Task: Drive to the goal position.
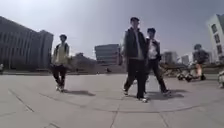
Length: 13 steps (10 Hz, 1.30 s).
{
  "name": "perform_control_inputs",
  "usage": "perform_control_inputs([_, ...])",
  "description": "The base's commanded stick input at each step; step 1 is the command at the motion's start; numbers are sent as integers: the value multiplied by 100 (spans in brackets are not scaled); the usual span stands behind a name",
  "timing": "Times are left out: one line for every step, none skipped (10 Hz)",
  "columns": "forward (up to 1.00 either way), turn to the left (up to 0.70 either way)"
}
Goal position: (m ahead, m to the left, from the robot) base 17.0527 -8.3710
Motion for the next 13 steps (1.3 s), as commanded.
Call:
perform_control_inputs([85, 0])
perform_control_inputs([85, 0])
perform_control_inputs([85, 0])
perform_control_inputs([85, 0])
perform_control_inputs([85, 0])
perform_control_inputs([85, 0])
perform_control_inputs([85, 0])
perform_control_inputs([85, 0])
perform_control_inputs([85, 0])
perform_control_inputs([85, 0])
perform_control_inputs([85, 0])
perform_control_inputs([85, 0])
perform_control_inputs([85, 0])
